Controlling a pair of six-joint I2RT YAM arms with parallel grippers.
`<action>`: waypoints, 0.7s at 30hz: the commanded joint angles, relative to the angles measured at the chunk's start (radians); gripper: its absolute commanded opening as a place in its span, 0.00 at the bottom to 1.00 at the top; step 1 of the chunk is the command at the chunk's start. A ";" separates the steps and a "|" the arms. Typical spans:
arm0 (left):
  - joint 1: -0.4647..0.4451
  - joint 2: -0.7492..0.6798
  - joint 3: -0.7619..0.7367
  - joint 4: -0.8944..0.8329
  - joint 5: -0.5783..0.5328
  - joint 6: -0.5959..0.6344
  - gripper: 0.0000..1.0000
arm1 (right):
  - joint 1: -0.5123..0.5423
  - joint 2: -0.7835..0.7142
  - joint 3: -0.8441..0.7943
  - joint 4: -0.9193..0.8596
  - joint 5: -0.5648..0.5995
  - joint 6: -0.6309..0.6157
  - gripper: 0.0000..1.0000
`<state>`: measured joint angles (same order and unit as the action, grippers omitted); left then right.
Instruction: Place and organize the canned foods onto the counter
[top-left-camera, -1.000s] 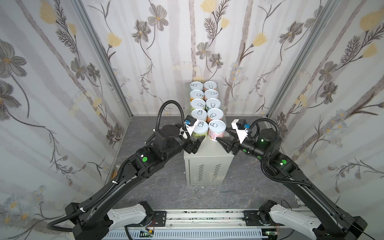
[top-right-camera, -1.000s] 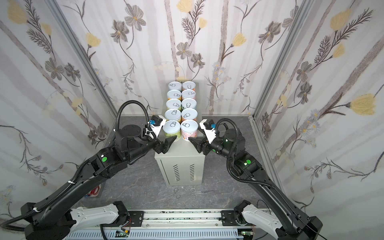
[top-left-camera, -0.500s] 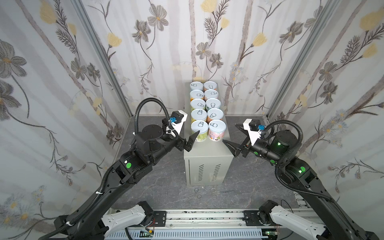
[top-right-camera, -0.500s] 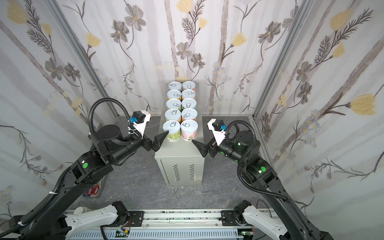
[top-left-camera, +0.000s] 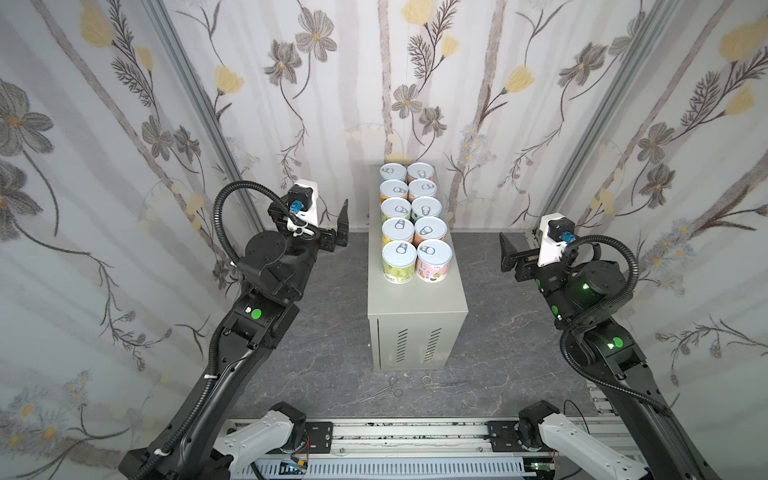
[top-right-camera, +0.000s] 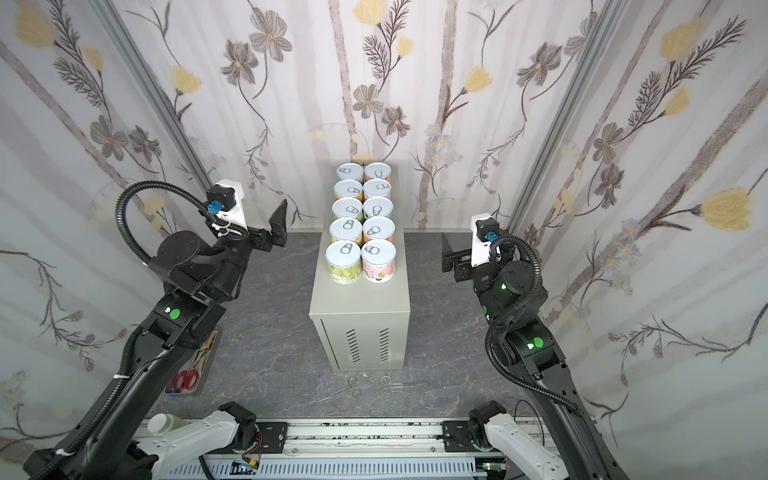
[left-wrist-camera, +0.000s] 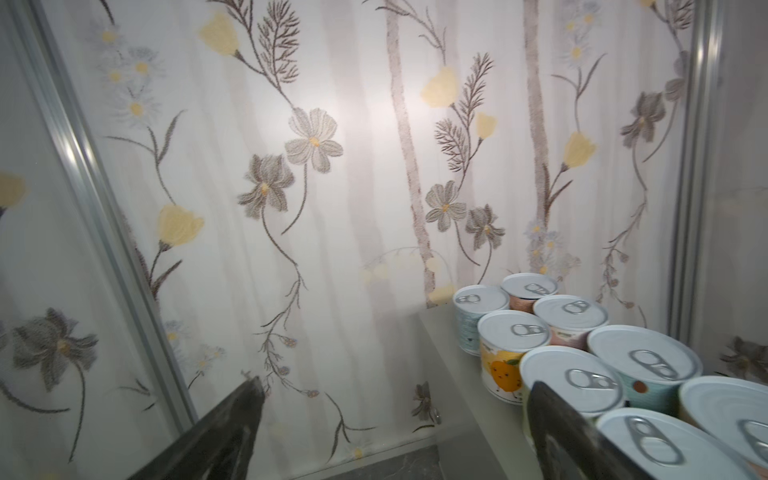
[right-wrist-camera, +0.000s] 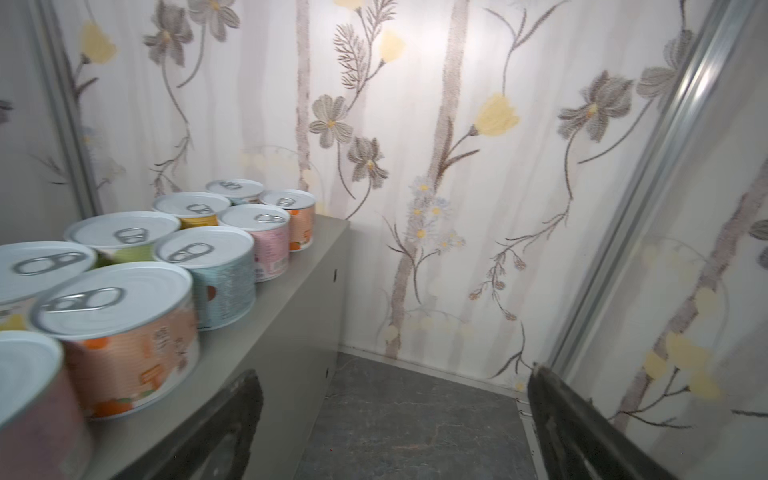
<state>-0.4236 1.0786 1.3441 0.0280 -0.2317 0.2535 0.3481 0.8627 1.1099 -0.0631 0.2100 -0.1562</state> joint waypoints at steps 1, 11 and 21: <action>0.105 0.046 -0.025 0.118 0.039 -0.087 1.00 | -0.078 0.029 -0.057 0.175 0.025 0.054 1.00; 0.313 0.042 -0.482 0.419 0.021 -0.210 1.00 | -0.204 0.058 -0.484 0.549 0.045 0.133 1.00; 0.383 0.044 -0.933 0.796 0.036 -0.280 1.00 | -0.230 0.163 -0.742 0.713 0.071 0.199 1.00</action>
<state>-0.0498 1.1122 0.4595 0.6418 -0.1905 0.0204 0.1196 1.0000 0.4015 0.5404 0.2493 0.0032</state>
